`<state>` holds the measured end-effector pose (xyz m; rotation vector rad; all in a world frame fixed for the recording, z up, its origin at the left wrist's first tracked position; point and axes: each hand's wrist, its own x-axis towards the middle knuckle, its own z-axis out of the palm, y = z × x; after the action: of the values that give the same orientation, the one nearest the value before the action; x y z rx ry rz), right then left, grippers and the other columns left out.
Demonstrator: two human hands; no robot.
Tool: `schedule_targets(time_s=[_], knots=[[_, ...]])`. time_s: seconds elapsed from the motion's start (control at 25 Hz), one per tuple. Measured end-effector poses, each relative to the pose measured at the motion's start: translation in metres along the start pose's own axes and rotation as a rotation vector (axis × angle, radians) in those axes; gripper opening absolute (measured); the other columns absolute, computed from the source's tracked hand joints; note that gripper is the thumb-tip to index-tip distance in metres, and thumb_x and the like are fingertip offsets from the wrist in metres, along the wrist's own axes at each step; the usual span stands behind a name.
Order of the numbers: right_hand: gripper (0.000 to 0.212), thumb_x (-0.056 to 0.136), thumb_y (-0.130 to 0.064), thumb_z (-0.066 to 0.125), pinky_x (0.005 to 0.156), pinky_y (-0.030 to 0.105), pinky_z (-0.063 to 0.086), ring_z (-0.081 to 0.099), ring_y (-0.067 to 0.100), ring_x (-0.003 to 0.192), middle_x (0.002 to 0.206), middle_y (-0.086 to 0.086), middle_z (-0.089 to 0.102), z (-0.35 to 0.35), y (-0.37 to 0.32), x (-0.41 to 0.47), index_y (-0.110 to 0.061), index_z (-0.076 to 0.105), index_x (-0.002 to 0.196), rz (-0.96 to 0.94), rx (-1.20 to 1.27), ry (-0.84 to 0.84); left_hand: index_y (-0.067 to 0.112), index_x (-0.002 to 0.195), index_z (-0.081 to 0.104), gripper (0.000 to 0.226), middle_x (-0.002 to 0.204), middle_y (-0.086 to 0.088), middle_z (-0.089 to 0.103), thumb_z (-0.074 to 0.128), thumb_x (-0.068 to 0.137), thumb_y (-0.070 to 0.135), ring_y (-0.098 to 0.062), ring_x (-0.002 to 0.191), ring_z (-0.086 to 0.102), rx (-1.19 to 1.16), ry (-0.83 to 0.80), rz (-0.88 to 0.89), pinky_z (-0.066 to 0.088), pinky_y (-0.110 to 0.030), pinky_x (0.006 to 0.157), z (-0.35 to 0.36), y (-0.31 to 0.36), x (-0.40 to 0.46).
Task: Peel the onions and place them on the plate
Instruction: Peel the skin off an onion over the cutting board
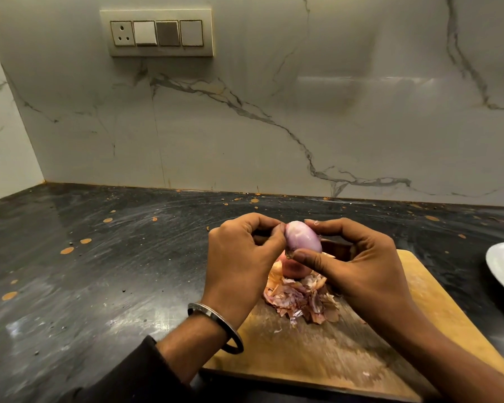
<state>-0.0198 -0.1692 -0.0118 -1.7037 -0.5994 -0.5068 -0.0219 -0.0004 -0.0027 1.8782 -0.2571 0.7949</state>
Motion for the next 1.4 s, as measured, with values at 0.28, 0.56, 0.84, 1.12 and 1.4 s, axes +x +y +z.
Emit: schedule_targets(time_s=[0.28, 0.56, 0.84, 1.12, 1.4], knots=[[0.044, 0.070, -0.017, 0.079, 0.079, 0.023, 0.060, 0.073, 0.011, 0.100, 0.108, -0.006, 0.076, -0.003, -0.002, 0.004, -0.019, 0.069, 0.112, 0.081, 0.141, -0.050, 0.014, 0.090, 0.072, 0.006, 0.079, -0.003, 0.074, 0.066, 0.092, 0.012, -0.012, 0.069, 0.072, -0.312, -0.045, -0.234, 0.058, -0.023, 0.060, -0.001, -0.004, 0.005], [0.041, 0.073, -0.019, 0.076, 0.086, 0.041, 0.061, 0.072, 0.019, 0.104, 0.110, 0.001, 0.075, -0.005, 0.001, 0.006, -0.018, 0.068, 0.113, 0.208, 0.250, -0.017, 0.007, 0.104, 0.066, 0.014, 0.090, -0.008, 0.073, 0.055, 0.098, 0.014, -0.014, 0.077, 0.072, -0.465, -0.135, -0.299, 0.057, -0.024, 0.059, 0.000, -0.003, 0.005], [0.036, 0.083, -0.020, 0.064, 0.075, 0.034, 0.063, 0.074, 0.031, 0.097, 0.111, 0.012, 0.074, -0.010, 0.001, 0.014, -0.011, 0.063, 0.118, 0.417, 0.565, 0.105, 0.015, 0.094, 0.062, 0.014, 0.083, 0.002, 0.068, 0.050, 0.100, 0.021, -0.011, 0.074, 0.066, -0.274, -0.261, -0.167, 0.054, -0.027, 0.061, 0.005, -0.002, -0.001], [0.037, 0.084, -0.024, 0.063, 0.067, 0.029, 0.062, 0.075, 0.031, 0.094, 0.112, 0.013, 0.074, -0.010, -0.003, 0.014, -0.012, 0.063, 0.119, 0.495, 0.578, 0.089, 0.016, 0.075, 0.055, 0.034, 0.066, 0.007, 0.054, 0.047, 0.101, 0.036, -0.007, 0.060, 0.046, 0.061, -0.344, -0.054, 0.037, -0.026, 0.056, 0.005, -0.002, -0.004], [0.041, 0.083, -0.038, 0.062, 0.057, 0.023, 0.058, 0.076, 0.028, 0.090, 0.109, 0.012, 0.075, -0.007, -0.007, 0.014, -0.018, 0.069, 0.118, 0.553, 0.535, 0.034, 0.026, 0.110, 0.069, 0.025, 0.104, 0.012, 0.063, 0.073, 0.087, 0.020, -0.005, 0.095, 0.063, -0.016, -0.105, 0.165, 0.053, -0.018, 0.075, 0.001, 0.001, -0.001]])
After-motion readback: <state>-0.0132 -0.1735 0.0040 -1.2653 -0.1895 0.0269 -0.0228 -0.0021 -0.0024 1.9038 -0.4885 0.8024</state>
